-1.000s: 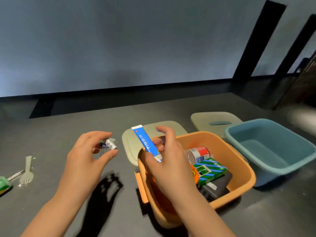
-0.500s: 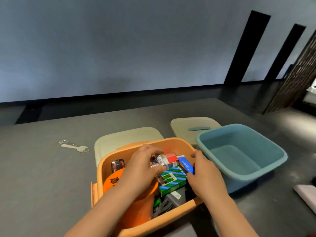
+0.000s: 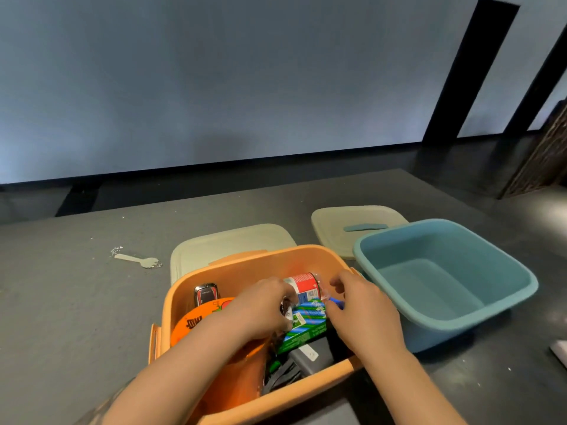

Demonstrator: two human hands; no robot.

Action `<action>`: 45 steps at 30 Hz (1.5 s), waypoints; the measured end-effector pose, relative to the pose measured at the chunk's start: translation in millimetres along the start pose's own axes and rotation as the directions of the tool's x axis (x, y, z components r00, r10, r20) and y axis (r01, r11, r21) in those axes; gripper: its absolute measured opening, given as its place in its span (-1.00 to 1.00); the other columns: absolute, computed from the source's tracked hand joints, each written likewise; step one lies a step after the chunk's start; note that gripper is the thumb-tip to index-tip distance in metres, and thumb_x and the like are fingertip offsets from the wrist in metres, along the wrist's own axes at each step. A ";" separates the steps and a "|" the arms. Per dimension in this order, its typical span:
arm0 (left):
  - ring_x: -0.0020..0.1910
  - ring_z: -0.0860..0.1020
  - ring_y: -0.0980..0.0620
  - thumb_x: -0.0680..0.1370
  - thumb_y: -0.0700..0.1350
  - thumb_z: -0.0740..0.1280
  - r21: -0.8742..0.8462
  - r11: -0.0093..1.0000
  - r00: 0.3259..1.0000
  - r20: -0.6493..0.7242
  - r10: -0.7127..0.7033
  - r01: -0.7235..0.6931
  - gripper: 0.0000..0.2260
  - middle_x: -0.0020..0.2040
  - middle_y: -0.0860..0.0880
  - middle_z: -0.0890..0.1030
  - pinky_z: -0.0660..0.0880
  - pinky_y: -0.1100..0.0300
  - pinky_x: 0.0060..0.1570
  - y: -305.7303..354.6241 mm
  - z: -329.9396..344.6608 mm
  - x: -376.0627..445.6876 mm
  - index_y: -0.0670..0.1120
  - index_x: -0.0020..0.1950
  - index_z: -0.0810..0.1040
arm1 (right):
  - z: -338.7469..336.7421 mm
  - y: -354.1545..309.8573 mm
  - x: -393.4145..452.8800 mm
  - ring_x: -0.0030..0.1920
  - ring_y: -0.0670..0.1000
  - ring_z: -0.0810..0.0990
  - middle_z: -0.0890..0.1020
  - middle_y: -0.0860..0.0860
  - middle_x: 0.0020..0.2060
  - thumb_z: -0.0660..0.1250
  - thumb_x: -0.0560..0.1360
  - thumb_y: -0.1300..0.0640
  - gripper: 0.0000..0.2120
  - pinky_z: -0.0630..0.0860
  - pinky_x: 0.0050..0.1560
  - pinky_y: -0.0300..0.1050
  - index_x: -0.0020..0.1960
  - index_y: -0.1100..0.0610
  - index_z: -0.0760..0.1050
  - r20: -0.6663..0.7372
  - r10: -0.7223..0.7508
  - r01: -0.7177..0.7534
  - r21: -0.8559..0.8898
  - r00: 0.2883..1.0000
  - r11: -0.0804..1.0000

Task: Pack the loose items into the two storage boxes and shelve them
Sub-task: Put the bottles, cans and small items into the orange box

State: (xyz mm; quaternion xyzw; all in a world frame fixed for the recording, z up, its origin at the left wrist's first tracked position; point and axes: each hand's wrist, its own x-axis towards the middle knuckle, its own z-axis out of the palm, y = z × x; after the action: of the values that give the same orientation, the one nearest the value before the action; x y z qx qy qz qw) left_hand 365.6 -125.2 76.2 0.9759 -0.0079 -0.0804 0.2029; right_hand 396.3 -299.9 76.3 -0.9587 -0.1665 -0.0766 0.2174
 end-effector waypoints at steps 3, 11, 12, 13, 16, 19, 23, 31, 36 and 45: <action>0.10 0.47 -0.01 0.38 -0.08 0.48 0.011 1.000 1.000 -0.011 0.010 -0.010 -0.61 0.17 0.00 0.47 0.43 0.15 0.05 0.2 -0.4 -0.3 0.06 0.19 0.55 | -0.7 -3.2 0.4 -0.08 -0.09 0.51 0.59 -0.14 -0.02 0.33 0.46 0.04 -0.78 0.33 -0.26 -0.20 0.10 -0.08 0.48 -0.020 -0.023 0.024 0.025 1.000 0.999; 0.10 0.53 0.04 0.50 0.05 0.34 0.010 0.999 0.980 -0.195 -0.030 0.033 -0.76 0.17 0.08 0.58 0.48 0.11 0.07 -13.9 -12.5 -9.6 0.11 0.16 0.56 | -2.2 -9.3 2.1 -0.13 -0.10 0.50 0.60 -0.14 -0.10 0.35 0.46 0.03 -0.86 0.38 -0.29 -0.17 0.03 -0.06 0.51 -0.050 -0.024 0.028 0.086 0.998 0.996; 0.10 0.53 0.05 0.52 0.04 0.31 -0.005 0.999 0.974 -0.226 -0.034 0.034 -0.78 0.15 0.08 0.59 0.48 0.13 0.06 -16.7 -14.7 -12.3 0.11 0.15 0.57 | -3.8 -11.2 2.7 -0.11 -0.08 0.52 0.61 -0.13 -0.10 0.35 0.46 0.03 -0.85 0.43 -0.24 -0.13 0.03 -0.05 0.52 -0.051 -0.017 0.022 0.099 0.999 0.995; 0.09 0.54 0.05 0.53 0.05 0.30 -0.027 0.999 0.966 -0.256 -0.044 0.038 -0.78 0.14 0.08 0.59 0.49 0.13 0.05 -19.6 -17.4 -15.9 0.10 0.15 0.58 | -5.2 -13.9 3.4 -0.10 -0.06 0.54 0.61 -0.12 -0.09 0.34 0.47 0.03 -0.85 0.47 -0.20 -0.10 0.04 -0.04 0.53 -0.054 -0.013 0.019 0.104 0.998 0.994; 0.05 0.54 0.07 0.52 0.00 0.32 -0.126 0.990 0.924 -0.367 -0.103 0.060 -0.81 0.10 0.08 0.60 0.49 0.09 0.07 -33.0 -27.4 -32.3 0.10 0.12 0.59 | -5.4 -27.7 3.4 -0.15 -0.09 0.50 0.61 -0.13 -0.09 0.35 0.46 0.04 -0.82 0.40 -0.27 -0.17 0.06 -0.05 0.53 -0.065 -0.051 0.057 0.085 0.997 0.995; 0.00 0.54 0.13 0.50 -0.07 0.35 -0.256 0.965 0.840 -0.509 -0.187 0.060 -0.84 0.03 0.14 0.61 0.47 0.15 0.06 -57.1 -34.6 -59.8 0.09 0.06 0.60 | -1.7 -51.3 0.1 -0.12 -0.11 0.52 0.61 -0.17 -0.06 0.36 0.45 0.03 -0.81 0.41 -0.26 -0.22 0.06 -0.08 0.51 -0.045 -0.128 0.132 0.099 0.991 0.986; -0.01 0.52 0.21 0.50 -0.06 0.35 -0.350 0.923 0.737 -0.580 -0.349 0.161 -0.85 -0.01 0.20 0.59 0.44 0.19 0.05 -102.1 -38.3 -107.5 0.13 0.05 0.59 | 8.4 -103.5 -1.6 -0.02 -0.10 0.56 0.61 -0.19 -0.04 0.35 0.45 -0.01 -0.81 0.47 -0.11 -0.15 0.06 -0.10 0.50 -0.012 -0.218 0.218 0.137 0.976 0.966; 0.01 0.51 0.20 0.52 -0.04 0.32 -0.434 0.803 0.612 -0.523 -0.594 0.408 -0.84 0.04 0.20 0.57 0.38 0.26 -0.02 -204.6 -42.8 -196.8 0.14 0.08 0.56 | 59.1 -229.6 5.7 0.03 -0.07 0.56 0.60 -0.18 -0.01 0.33 0.46 0.00 -0.78 0.43 -0.09 -0.16 0.10 -0.09 0.50 0.110 -0.444 0.421 0.184 0.889 0.888; 0.18 0.47 0.09 0.53 -0.06 0.30 -0.441 0.717 0.541 -0.471 -0.697 0.540 -0.74 0.22 0.08 0.52 0.39 0.18 0.16 -276.1 -45.3 -229.8 0.06 0.22 0.50 | 108.7 -301.9 42.7 0.07 0.02 0.56 0.61 -0.11 0.05 0.31 0.43 0.03 -0.73 0.48 -0.07 -0.11 0.14 -0.08 0.48 0.288 -0.458 0.442 0.123 0.841 0.888; 0.43 0.26 0.03 0.56 -0.14 0.18 -0.213 0.744 0.620 -0.435 -0.653 0.634 -0.62 0.46 -0.02 0.29 0.21 0.19 0.36 -366.2 -28.7 -207.1 -0.08 0.39 0.33 | 240.3 -336.3 91.6 0.36 0.11 0.32 0.38 0.05 0.33 0.13 0.52 0.18 -0.54 0.37 0.26 -0.04 0.42 0.08 0.25 0.547 -0.276 0.430 -0.176 0.791 0.885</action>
State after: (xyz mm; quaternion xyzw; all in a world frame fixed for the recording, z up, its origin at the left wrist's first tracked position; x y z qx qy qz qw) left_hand 159.4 232.0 -11.5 0.8970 0.3940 0.0983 0.1746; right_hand 381.1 118.4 13.3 -0.9168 -0.3824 0.1147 0.0038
